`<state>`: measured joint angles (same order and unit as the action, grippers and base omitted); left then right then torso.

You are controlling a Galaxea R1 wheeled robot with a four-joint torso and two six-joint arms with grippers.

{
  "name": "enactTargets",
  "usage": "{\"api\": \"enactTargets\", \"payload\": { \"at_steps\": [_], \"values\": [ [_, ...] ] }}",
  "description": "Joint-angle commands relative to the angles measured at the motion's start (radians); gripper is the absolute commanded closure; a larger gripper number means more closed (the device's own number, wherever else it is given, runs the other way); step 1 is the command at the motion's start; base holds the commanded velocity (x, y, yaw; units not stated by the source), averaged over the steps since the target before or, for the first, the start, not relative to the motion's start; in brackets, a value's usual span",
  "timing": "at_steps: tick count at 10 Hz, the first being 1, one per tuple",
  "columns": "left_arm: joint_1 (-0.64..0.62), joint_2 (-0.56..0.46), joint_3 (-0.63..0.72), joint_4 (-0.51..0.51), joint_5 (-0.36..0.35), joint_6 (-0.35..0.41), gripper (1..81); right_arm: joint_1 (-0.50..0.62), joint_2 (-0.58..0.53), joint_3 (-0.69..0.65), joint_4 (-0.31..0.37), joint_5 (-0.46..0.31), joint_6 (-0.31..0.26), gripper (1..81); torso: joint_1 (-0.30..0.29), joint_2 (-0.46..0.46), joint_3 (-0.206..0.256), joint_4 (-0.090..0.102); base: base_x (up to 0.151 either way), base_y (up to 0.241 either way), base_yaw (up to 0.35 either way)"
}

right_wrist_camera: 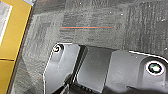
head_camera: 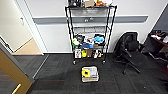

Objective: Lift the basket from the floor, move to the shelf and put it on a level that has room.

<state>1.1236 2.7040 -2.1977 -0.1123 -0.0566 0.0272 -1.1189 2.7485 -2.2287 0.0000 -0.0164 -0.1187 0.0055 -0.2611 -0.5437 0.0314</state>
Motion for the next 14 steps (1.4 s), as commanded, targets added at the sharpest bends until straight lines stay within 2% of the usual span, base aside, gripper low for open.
{"api": "enactTargets", "payload": {
  "at_steps": [1,14],
  "values": [
    [-0.06,-0.021,0.019,-0.007,0.05,0.003,1.0,0.066,-0.014,0.023,0.0,-0.047,0.001,1.0,0.0,0.0,0.0,0.0,0.136,0.0,0.0],
    [-0.047,-0.041,0.047,-0.007,0.05,0.003,1.0,0.037,-0.044,0.04,0.006,-0.02,0.004,1.0,0.001,0.0,0.0,0.0,0.151,0.0,0.0]
  ]
}}
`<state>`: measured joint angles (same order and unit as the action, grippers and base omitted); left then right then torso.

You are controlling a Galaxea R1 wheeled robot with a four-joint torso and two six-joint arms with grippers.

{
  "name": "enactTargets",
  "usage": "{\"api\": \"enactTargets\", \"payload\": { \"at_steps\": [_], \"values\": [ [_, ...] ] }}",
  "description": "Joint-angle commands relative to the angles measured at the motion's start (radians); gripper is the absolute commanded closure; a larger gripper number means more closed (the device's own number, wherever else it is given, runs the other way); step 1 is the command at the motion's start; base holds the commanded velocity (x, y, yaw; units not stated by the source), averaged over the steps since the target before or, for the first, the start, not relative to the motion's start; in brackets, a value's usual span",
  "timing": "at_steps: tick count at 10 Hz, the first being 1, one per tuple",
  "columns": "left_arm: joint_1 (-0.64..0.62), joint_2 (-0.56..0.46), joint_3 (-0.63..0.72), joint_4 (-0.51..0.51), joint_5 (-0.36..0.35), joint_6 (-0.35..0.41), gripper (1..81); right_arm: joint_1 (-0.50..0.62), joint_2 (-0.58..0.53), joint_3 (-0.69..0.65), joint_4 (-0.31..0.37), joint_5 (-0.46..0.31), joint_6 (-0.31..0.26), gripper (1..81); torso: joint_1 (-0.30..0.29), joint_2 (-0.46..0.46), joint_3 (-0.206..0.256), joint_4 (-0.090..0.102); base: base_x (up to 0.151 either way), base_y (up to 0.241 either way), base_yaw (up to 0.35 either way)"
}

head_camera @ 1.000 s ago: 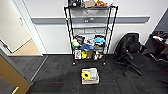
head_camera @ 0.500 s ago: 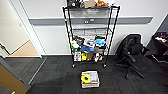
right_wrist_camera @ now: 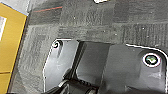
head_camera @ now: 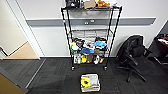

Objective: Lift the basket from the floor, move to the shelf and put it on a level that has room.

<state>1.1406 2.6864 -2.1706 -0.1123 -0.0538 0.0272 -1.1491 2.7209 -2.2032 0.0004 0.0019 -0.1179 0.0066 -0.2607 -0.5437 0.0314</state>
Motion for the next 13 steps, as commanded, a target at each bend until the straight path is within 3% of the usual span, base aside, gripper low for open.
{"api": "enactTargets", "payload": {
  "at_steps": [1,5,9,13],
  "values": [
    [-0.064,-0.023,0.018,-0.007,0.049,0.003,1.0,0.067,-0.016,0.004,0.006,-0.039,0.01,1.0,0.0,0.0,0.0,0.0,0.16,0.0,0.0],
    [-0.063,-0.025,0.018,-0.007,0.052,0.003,1.0,0.065,-0.017,-0.004,0.006,-0.037,0.015,1.0,0.0,0.0,0.0,0.0,0.16,0.0,0.0],
    [-0.063,-0.023,0.015,-0.006,0.054,0.003,1.0,0.061,-0.017,-0.085,0.004,-0.036,0.089,1.0,0.0,0.0,0.0,0.0,0.16,0.0,0.0],
    [-0.06,-0.022,0.014,-0.006,0.054,0.003,1.0,0.059,-0.008,-0.091,-0.002,-0.036,0.087,1.0,0.0,0.0,0.0,0.0,0.16,0.0,0.0]
  ]
}}
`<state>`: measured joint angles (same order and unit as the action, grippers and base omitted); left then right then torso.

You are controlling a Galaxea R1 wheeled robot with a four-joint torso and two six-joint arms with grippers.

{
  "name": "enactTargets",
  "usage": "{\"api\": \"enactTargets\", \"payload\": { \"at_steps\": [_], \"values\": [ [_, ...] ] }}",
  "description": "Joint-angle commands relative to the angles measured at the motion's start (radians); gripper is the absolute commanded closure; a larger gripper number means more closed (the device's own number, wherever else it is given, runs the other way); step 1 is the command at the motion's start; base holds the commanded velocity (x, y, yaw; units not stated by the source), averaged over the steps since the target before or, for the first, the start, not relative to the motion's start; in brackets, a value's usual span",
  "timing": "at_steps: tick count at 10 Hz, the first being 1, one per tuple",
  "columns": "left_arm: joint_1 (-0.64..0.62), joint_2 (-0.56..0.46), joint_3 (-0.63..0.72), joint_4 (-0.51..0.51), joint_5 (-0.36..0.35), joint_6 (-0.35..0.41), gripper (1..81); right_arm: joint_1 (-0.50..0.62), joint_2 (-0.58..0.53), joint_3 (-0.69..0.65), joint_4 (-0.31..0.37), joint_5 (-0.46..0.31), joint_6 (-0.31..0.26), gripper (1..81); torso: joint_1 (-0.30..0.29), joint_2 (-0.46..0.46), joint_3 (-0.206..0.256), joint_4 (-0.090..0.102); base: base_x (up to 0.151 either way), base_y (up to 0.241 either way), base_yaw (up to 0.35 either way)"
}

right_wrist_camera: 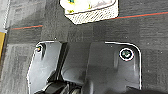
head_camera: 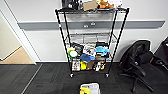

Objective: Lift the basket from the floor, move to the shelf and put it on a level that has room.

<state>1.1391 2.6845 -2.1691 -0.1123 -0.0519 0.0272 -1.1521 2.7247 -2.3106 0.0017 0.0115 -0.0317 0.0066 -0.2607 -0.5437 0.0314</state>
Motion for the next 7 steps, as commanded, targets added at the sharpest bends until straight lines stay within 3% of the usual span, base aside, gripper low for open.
{"api": "enactTargets", "payload": {
  "at_steps": [1,5,7],
  "values": [
    [-0.058,-0.02,0.012,-0.006,0.052,0.003,1.0,0.062,-0.012,0.016,-0.005,-0.045,0.002,1.0,0.0,0.0,0.0,0.0,0.16,0.0,0.0],
    [-0.055,-0.018,0.012,-0.006,0.05,0.003,1.0,0.062,-0.012,0.016,-0.006,-0.045,0.001,1.0,0.0,0.0,0.0,0.0,0.151,0.0,0.0],
    [-0.051,-0.017,0.012,-0.004,0.05,0.003,1.0,0.062,-0.012,0.011,-0.005,-0.045,0.002,1.0,0.001,0.0,0.0,0.0,0.043,0.0,0.0]
  ]
}}
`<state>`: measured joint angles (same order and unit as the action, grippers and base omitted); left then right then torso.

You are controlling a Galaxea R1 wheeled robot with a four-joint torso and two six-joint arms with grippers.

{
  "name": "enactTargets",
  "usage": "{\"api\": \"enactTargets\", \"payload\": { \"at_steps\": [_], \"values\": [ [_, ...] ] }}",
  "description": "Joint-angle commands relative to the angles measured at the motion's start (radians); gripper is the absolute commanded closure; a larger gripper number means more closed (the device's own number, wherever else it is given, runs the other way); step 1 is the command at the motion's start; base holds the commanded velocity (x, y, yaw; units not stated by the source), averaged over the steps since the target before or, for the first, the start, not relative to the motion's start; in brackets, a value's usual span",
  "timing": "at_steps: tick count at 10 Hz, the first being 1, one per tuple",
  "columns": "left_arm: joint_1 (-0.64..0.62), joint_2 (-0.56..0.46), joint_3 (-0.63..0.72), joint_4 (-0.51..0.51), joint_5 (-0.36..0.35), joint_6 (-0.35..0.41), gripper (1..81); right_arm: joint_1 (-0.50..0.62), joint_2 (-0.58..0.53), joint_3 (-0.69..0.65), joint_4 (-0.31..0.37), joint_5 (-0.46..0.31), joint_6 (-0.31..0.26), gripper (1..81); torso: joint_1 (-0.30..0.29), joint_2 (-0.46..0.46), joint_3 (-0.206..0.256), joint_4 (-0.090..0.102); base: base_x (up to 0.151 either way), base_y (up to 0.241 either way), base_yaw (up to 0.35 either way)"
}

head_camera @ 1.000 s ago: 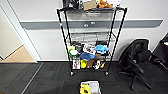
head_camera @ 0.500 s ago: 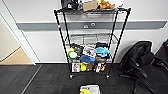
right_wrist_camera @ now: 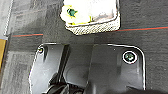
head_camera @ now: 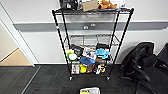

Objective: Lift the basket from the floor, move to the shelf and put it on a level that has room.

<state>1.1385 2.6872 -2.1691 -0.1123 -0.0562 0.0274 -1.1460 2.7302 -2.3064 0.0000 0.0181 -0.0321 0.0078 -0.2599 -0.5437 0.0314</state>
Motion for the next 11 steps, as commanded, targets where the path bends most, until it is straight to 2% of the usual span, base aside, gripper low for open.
{"api": "enactTargets", "payload": {
  "at_steps": [1,6,7,9,11],
  "values": [
    [-0.049,-0.021,0.011,-0.004,0.055,0.003,1.0,0.056,-0.016,0.007,-0.003,-0.052,0.003,1.0,0.0,0.0,0.0,0.0,0.0,0.0,0.0],
    [-0.022,-0.019,0.003,-0.007,0.061,0.002,1.0,0.036,-0.005,0.016,-0.003,-0.053,0.001,1.0,-0.001,0.0,0.0,0.0,0.0,0.0,0.0],
    [-0.021,-0.021,0.005,-0.007,0.059,0.002,1.0,0.031,0.002,0.012,-0.005,-0.053,0.003,1.0,0.063,-0.1,0.0,0.0,0.0,0.0,0.0],
    [-0.021,-0.021,0.003,-0.03,0.053,0.002,1.0,0.03,0.004,0.016,-0.003,-0.053,0.003,1.0,0.07,-0.11,0.0,0.0,0.0,0.0,0.0],
    [-0.021,-0.024,0.003,-0.092,0.061,0.002,1.0,0.025,0.004,0.016,-0.002,-0.053,0.003,1.0,0.106,-0.168,0.0,0.0,0.0,0.0,0.0]
  ]
}}
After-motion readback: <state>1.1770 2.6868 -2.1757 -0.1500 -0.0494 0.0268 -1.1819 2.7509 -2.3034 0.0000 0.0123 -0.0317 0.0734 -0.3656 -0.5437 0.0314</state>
